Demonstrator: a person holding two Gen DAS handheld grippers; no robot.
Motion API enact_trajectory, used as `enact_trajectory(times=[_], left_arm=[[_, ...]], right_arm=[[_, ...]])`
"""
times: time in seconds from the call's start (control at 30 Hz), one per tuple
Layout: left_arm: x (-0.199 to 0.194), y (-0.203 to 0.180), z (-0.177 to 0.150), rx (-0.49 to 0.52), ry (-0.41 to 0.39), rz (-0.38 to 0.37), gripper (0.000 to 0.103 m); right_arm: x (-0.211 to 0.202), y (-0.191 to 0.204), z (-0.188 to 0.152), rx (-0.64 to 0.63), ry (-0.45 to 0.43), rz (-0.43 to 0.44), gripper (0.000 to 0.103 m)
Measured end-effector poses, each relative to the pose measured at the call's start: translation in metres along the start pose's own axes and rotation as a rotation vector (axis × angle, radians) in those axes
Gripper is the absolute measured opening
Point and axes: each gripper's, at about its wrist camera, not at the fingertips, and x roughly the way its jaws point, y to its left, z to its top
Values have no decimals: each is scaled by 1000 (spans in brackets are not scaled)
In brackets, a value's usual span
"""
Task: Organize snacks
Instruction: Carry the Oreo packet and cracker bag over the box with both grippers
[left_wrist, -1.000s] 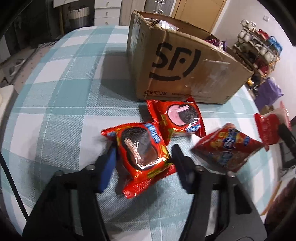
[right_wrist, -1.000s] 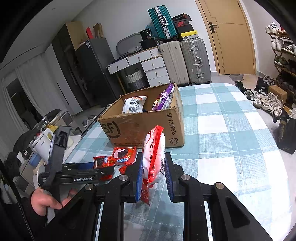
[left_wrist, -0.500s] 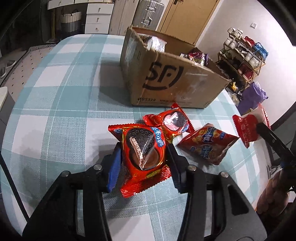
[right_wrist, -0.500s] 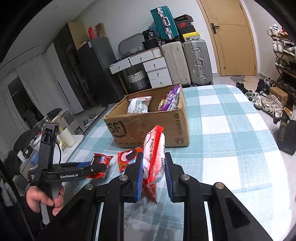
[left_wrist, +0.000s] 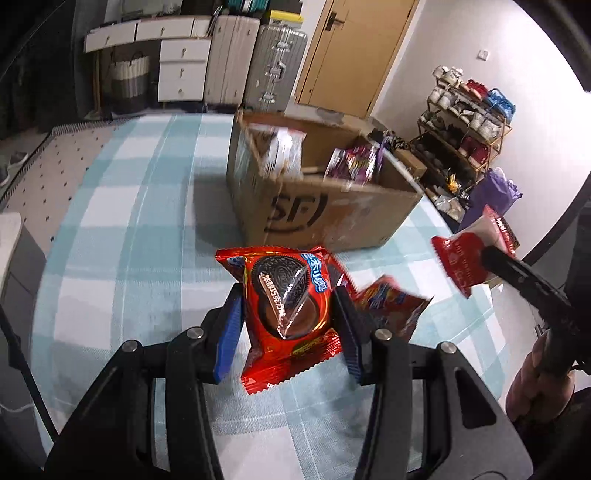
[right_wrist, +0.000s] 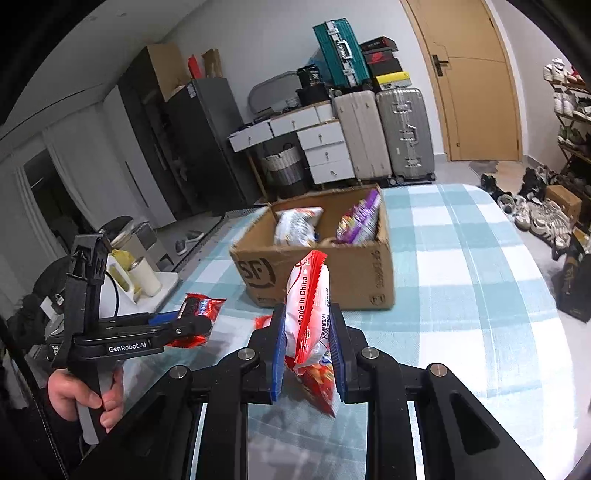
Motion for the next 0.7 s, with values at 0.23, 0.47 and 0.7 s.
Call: enact_trajectory(times=[0.23,0.47,0.7], left_arm=[[-22,-11,35,54,-75,11,44],[-21,-17,73,84,-97,0,44],[-5,-29,109,119,-109,14,44]], right_arm=[[6,6,30,4,-6,68,21],[19,0,64,22,-7,104,21],[38,-2,99,16,-4,106,21]])
